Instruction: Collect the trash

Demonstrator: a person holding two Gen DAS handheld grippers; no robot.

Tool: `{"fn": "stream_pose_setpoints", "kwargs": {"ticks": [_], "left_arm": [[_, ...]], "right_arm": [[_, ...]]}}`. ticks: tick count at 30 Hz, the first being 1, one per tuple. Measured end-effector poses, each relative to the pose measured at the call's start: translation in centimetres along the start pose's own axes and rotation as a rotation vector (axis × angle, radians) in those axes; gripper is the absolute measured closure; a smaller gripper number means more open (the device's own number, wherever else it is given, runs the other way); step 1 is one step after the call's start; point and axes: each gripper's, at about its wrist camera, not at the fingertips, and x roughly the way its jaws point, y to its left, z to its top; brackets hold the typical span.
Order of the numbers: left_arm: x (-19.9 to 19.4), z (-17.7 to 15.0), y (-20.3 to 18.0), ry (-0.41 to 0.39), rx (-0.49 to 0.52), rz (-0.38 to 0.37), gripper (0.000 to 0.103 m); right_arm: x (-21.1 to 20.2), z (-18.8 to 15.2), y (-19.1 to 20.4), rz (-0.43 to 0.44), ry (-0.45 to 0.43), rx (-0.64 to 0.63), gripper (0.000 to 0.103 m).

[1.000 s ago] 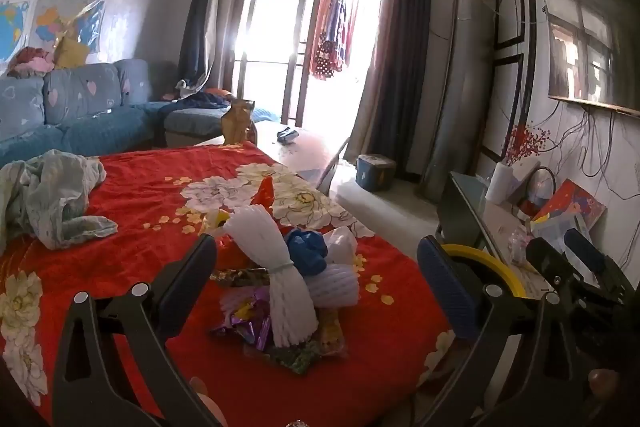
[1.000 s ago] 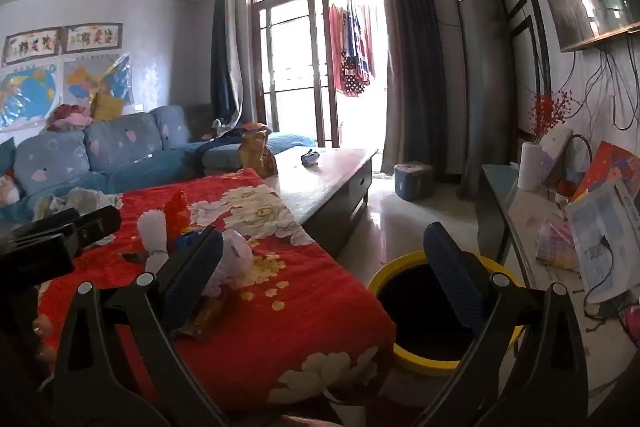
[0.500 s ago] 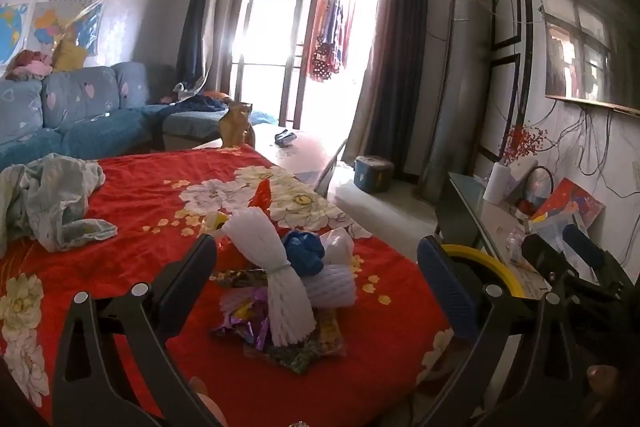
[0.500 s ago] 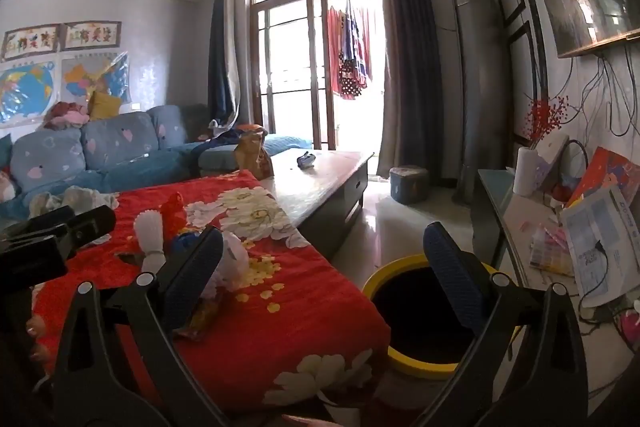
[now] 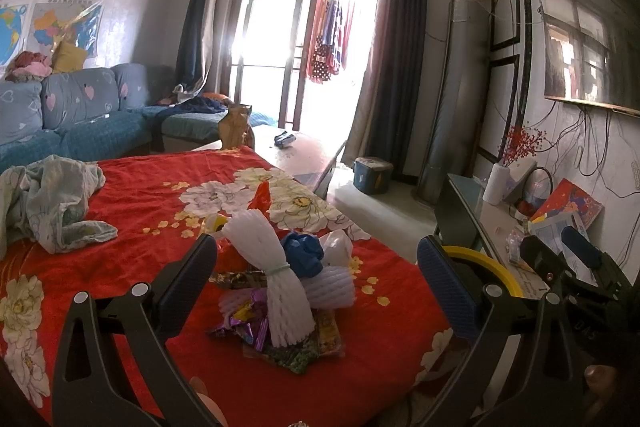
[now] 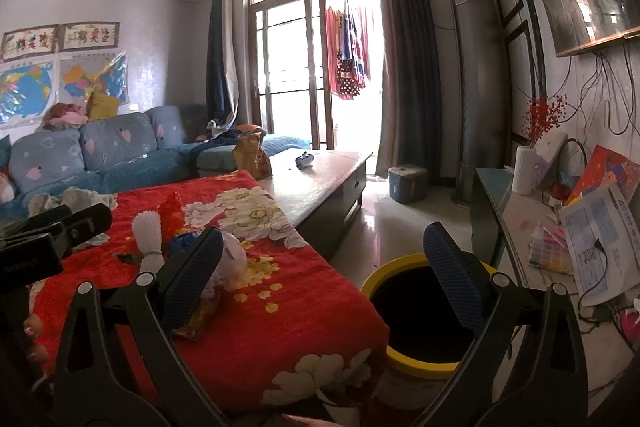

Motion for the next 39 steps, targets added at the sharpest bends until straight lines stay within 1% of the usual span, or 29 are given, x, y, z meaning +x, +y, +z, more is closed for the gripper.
{"fn": "stream_pose_setpoints", "kwargs": {"ticks": [18,19,23,29,32,33,39], "left_arm": [[0.0,0.0,0.0,-0.002,0.002,-0.001,0.006],[-0.3,0.3,-0.6,0.000,0.001,-0.001,0.006],[-0.4,0.4,-0.7,-0.002,0.002,-0.002,0.006],[-0.3,0.2,-0.9,0.016,0.003,-0.009,0.006],[0.2,-0.1,-0.8,0.025,-0.001,-0.020,0.006],[0.9,-0.5,-0.5,0.030,0.000,-0.023,0.006],[2.3,0.3,-0.3,0.047,-0.018,-0.029,0.006]], "right_arm": [[-0.1,0.0,-0.4,-0.005,0.004,0.001,0.011],[-0.1,0.0,-0.3,-0.005,0.004,0.001,0.011],[-0.1,-0.5,-0.4,-0.012,0.008,-0.003,0.011],[0.4,-0.9,-0.8,-0.029,0.025,-0.004,0.011],[0.6,-0.8,-1.0,-0.041,0.031,-0.001,0.011],[0.7,-0.7,-1.1,-0.045,0.033,0.001,0.011],[1.1,-0.6,-1.6,-0.048,0.042,0.007,0.011]]}}
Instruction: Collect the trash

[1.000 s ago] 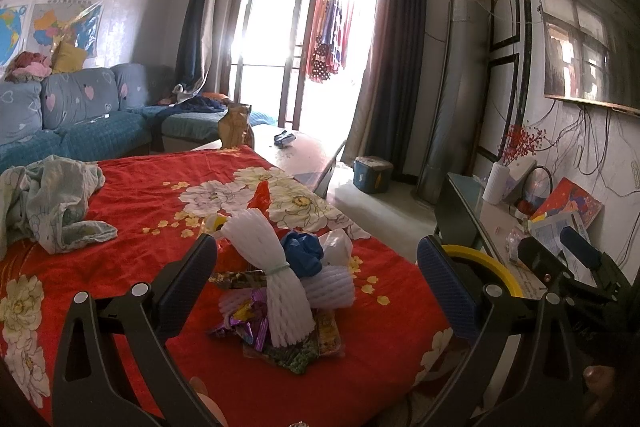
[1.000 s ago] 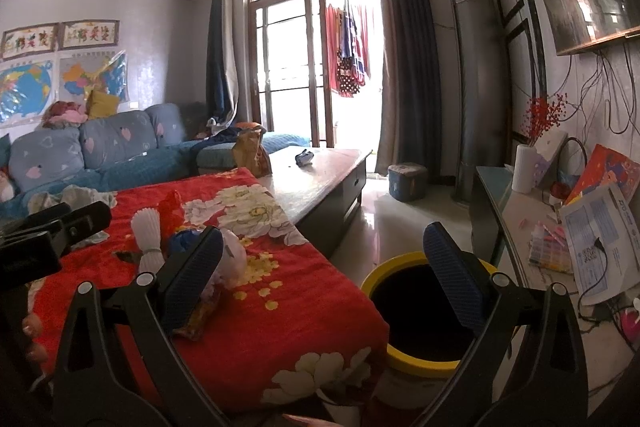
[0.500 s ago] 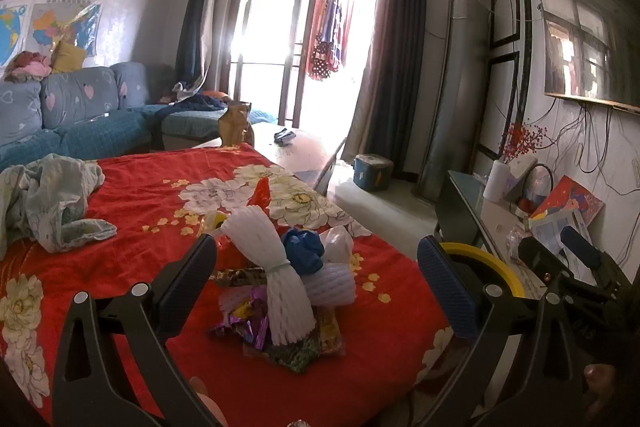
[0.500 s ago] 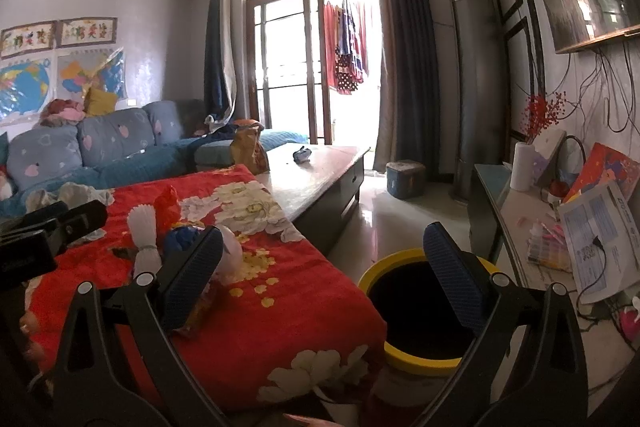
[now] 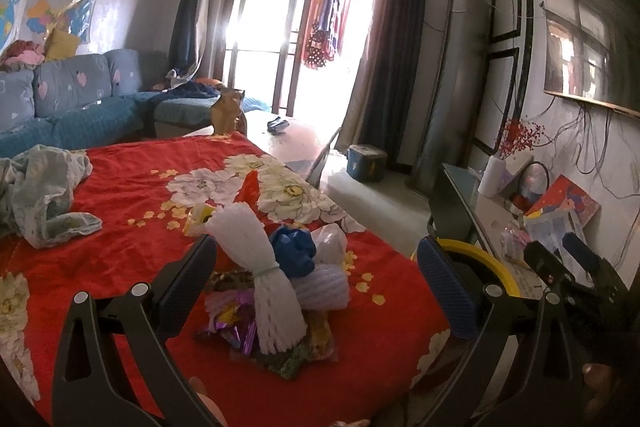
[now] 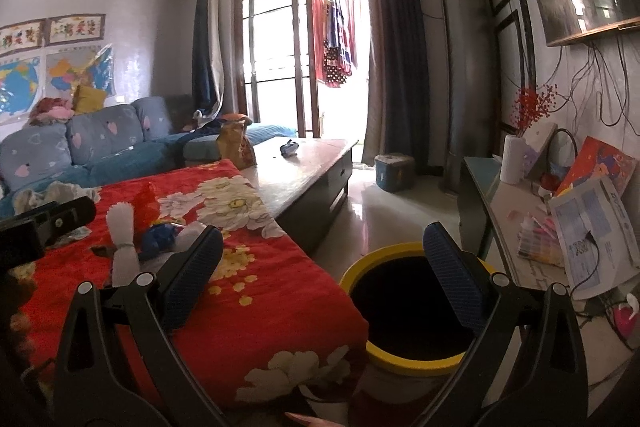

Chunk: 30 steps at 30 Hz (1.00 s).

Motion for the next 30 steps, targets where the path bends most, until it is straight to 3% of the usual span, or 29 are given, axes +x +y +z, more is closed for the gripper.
{"fn": "stream_pose_setpoints", "kwargs": {"ticks": [7,17,27,30], "left_arm": [[1.5,1.5,1.8,0.002,-0.056,0.023,0.006],[1.8,3.0,6.7,-0.001,-0.139,0.091,0.006],[1.9,3.6,12.2,0.032,-0.187,0.123,0.006],[2.3,3.3,13.2,0.059,-0.176,0.118,0.006]], "right_arm": [[1.0,0.5,0.8,0.052,0.031,-0.016,0.011],[3.4,0.5,6.3,0.240,0.110,-0.100,0.011],[5.4,0.5,11.0,0.367,0.174,-0.193,0.011],[6.5,0.4,11.9,0.398,0.212,-0.210,0.020]]}}
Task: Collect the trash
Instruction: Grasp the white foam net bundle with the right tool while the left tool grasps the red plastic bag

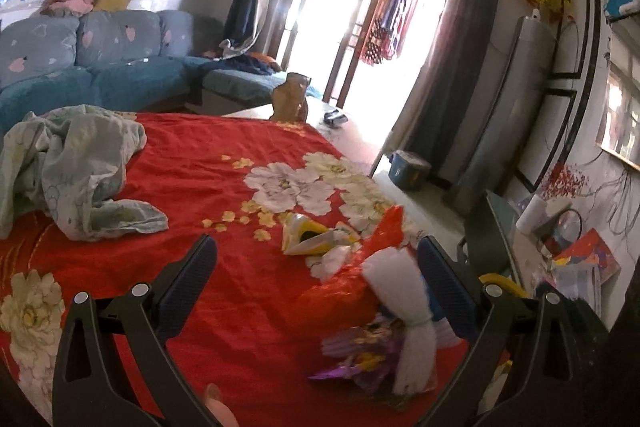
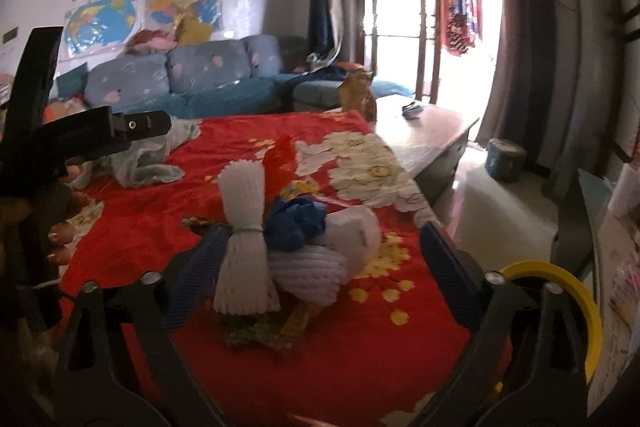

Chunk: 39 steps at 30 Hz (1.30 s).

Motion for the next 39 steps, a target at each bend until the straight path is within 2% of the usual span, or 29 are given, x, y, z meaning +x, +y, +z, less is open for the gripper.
{"fn": "stream_pose_setpoints", "kwargs": {"ticks": [2,6,9,13,17,22,25,28,32,35,39], "left_arm": [[0.6,-0.1,0.6,0.024,0.007,0.000,0.006],[2.5,-0.4,2.1,0.095,-0.008,-0.024,0.007],[4.3,-0.9,3.1,0.156,-0.036,-0.070,0.021],[6.3,-1.5,3.9,0.219,-0.064,-0.134,0.027],[7.9,-2.3,3.9,0.279,-0.086,-0.221,0.030],[9.2,-3.2,3.6,0.314,-0.102,-0.283,0.033],[9.6,-3.5,3.1,0.329,-0.099,-0.310,0.036],[9.8,-3.7,2.6,0.342,-0.094,-0.342,0.044],[9.8,-3.9,2.1,0.361,-0.078,-0.360,0.072],[9.4,-3.9,1.7,0.353,-0.063,-0.367,0.085],[8.5,-3.3,1.2,0.311,-0.038,-0.367,0.092]], "right_arm": [[0.8,0.2,0.1,0.024,0.025,0.002,0.030],[2.1,0.4,0.6,0.087,0.063,0.008,0.043],[2.6,0.5,1.4,0.145,0.092,0.010,0.052],[3.6,0.2,2.8,0.201,0.146,0.003,0.067],[4.3,-0.4,3.6,0.221,0.188,0.012,0.071],[5.0,-1.1,3.6,0.231,0.229,0.044,0.071],[5.4,-1.5,3.4,0.240,0.247,0.079,0.075],[6.0,-1.8,2.7,0.252,0.267,0.128,0.083],[5.9,-1.9,2.0,0.263,0.264,0.164,0.088],[5.4,-1.8,1.9,0.266,0.248,0.165,0.089],[4.8,-1.4,1.5,0.270,0.225,0.170,0.090]]}}
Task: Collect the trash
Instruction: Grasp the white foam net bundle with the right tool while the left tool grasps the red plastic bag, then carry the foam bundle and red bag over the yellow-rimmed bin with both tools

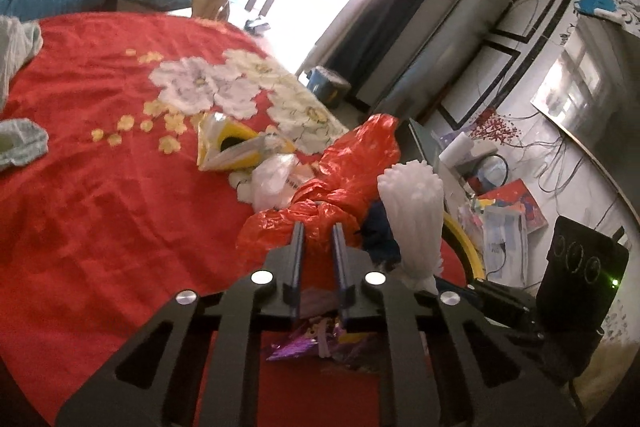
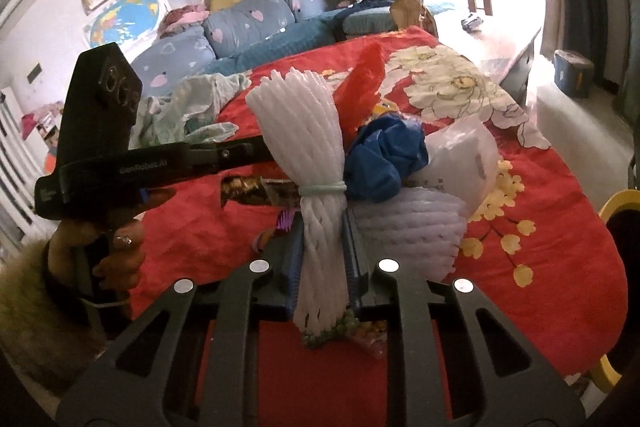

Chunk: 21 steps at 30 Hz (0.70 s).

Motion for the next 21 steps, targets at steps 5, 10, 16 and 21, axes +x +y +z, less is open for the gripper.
{"fn": "stream_pose_setpoints", "kwargs": {"ticks": [5,10,16,21], "left_arm": [[-1.7,0.6,-0.8,-0.058,0.015,0.027,0.094],[-3.8,1.3,-2.6,-0.129,0.062,0.066,0.095],[-5.4,1.7,-5.7,-0.173,0.116,0.077,0.095],[-5.3,1.6,-7.9,-0.162,0.145,0.078,0.095]], "right_arm": [[-1.7,0.7,-0.2,0.003,-0.053,0.002,0.090],[-3.5,1.3,-0.8,-0.012,-0.100,0.003,0.090],[-5.6,1.8,-2.8,-0.050,-0.148,0.034,0.090],[-7.2,2.0,-4.7,-0.087,-0.179,0.062,0.090]]}}
